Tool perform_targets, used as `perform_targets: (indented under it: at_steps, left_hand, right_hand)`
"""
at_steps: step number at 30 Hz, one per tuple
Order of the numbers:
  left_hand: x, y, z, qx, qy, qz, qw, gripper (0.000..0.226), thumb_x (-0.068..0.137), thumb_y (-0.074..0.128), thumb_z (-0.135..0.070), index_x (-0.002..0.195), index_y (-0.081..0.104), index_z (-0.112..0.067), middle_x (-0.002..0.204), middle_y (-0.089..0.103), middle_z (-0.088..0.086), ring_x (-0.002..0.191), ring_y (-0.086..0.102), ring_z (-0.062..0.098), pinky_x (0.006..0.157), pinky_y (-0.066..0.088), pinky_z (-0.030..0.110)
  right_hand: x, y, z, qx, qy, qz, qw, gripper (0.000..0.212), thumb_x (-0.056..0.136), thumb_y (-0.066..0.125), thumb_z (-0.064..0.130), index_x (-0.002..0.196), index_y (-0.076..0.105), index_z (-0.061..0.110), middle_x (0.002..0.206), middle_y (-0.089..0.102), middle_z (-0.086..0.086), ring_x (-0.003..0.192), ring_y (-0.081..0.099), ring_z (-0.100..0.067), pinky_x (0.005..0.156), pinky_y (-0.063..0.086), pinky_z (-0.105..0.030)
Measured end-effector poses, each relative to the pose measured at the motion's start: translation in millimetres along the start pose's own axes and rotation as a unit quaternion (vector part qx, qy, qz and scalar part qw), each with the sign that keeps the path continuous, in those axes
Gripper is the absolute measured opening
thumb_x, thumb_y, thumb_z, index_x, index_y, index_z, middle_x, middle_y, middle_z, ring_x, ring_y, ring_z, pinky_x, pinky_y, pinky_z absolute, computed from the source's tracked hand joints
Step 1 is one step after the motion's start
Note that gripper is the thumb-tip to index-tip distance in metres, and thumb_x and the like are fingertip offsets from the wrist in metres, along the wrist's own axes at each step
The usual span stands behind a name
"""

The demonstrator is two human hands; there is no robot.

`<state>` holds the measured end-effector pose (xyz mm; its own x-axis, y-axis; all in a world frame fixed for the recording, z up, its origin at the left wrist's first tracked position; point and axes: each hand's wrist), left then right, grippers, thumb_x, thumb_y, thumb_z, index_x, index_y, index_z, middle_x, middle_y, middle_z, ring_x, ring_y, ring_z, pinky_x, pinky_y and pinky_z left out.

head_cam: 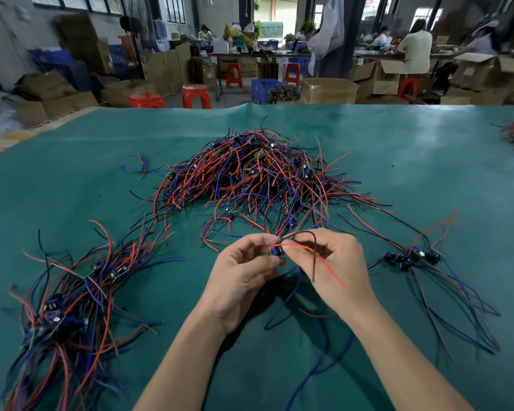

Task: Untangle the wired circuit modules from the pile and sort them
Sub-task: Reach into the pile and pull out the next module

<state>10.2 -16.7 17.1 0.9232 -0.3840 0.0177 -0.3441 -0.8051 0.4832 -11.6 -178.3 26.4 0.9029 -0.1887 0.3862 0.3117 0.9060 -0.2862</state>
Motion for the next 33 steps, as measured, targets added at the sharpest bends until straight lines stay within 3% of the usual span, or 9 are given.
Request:
perform_targets:
  at_steps: [3,7,10,14,20,25,28,31,33]
  left_hand:
    - [0,1,0,-0.017,-0.016,0.01,1.0,0.027,0.07,0.07,0.005,0.089,0.071,-0.014,0.082,0.066,0.002,0.078,0.069,0.018,0.067,0.054,0.021]
    - [0,4,-1,-0.022,-0.032,-0.003,0.999,0.013,0.078,0.076,-0.011,0.079,0.064,-0.017,0.083,0.065,0.007,0.08,0.068,0.02,0.068,0.056,0.023]
    - [-1,5,1,-0.016,-0.033,-0.001,0.999,0.015,0.081,0.071,-0.014,0.074,0.057,-0.016,0.079,0.065,0.005,0.074,0.068,0.017,0.068,0.057,0.023]
    - [0,5,2,-0.028,-0.027,-0.005,0.999,0.019,0.078,0.069,0.003,0.092,0.057,-0.004,0.077,0.065,0.01,0.069,0.069,0.018,0.065,0.057,0.021]
    - [-1,7,3,0.019,-0.045,-0.007,0.999,0.025,0.083,0.067,-0.014,0.105,0.066,-0.002,0.081,0.07,0.014,0.055,0.06,0.013,0.043,0.039,0.015]
    - [-2,6,2,0.041,-0.033,0.005,0.999,0.012,0.081,0.069,-0.021,0.084,0.074,-0.011,0.073,0.067,0.011,0.049,0.054,0.01,0.037,0.032,0.014]
    - [-2,6,1,0.038,-0.033,0.001,0.999,0.009,0.079,0.069,-0.021,0.075,0.075,-0.014,0.067,0.065,0.008,0.047,0.051,0.008,0.036,0.031,0.013]
    - [-2,5,-2,0.023,-0.037,0.008,0.999,0.012,0.081,0.067,-0.02,0.072,0.074,-0.015,0.065,0.062,0.006,0.045,0.05,0.007,0.035,0.03,0.013]
    - [-3,5,-3,0.021,-0.044,0.012,0.999,0.015,0.082,0.065,-0.019,0.071,0.074,-0.016,0.062,0.061,0.004,0.043,0.048,0.006,0.035,0.031,0.013]
  right_hand:
    - [1,-1,-1,0.012,0.004,0.003,1.0,0.012,0.085,0.08,0.012,0.086,0.082,0.024,0.083,0.077,0.008,0.076,0.071,-0.007,0.074,0.051,-0.022]
    - [0,1,3,0.037,-0.005,-0.007,0.999,0.013,0.085,0.079,0.011,0.085,0.081,0.025,0.087,0.077,0.004,0.079,0.073,-0.018,0.077,0.058,-0.036]
    - [-2,4,4,0.004,-0.025,0.0,1.0,0.015,0.084,0.075,0.016,0.085,0.079,0.031,0.086,0.077,0.009,0.078,0.073,-0.013,0.072,0.059,-0.029]
    - [1,3,2,0.088,0.014,-0.012,0.996,0.016,0.084,0.075,0.013,0.088,0.078,0.028,0.081,0.077,0.003,0.072,0.071,-0.013,0.069,0.057,-0.025]
    - [4,-5,4,0.209,0.061,-0.01,0.976,0.021,0.087,0.073,-0.003,0.086,0.08,0.017,0.084,0.075,-0.005,0.069,0.065,-0.011,0.059,0.052,-0.022]
    - [7,-8,13,0.347,0.181,0.041,0.919,0.032,0.091,0.058,-0.01,0.075,0.079,0.008,0.084,0.073,-0.013,0.061,0.067,-0.016,0.055,0.053,-0.022]
    - [9,-13,14,0.397,0.217,0.057,0.89,0.035,0.09,0.043,-0.015,0.083,0.075,-0.003,0.086,0.075,-0.015,0.063,0.071,-0.019,0.056,0.057,-0.024]
    - [7,-15,12,0.361,0.2,0.096,0.906,0.028,0.089,0.054,-0.015,0.09,0.077,0.001,0.082,0.073,-0.013,0.066,0.072,-0.019,0.059,0.058,-0.023]
    - [5,-15,11,0.317,0.18,0.125,0.923,0.017,0.083,0.07,-0.002,0.094,0.079,0.009,0.084,0.073,-0.01,0.066,0.071,-0.018,0.057,0.057,-0.023]
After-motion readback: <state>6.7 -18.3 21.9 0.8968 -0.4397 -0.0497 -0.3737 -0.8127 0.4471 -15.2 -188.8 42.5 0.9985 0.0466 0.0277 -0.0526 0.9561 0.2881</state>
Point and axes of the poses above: each hand's wrist, its own x-axis towards the middle knuckle, its own y-axis out of the palm, z = x × y
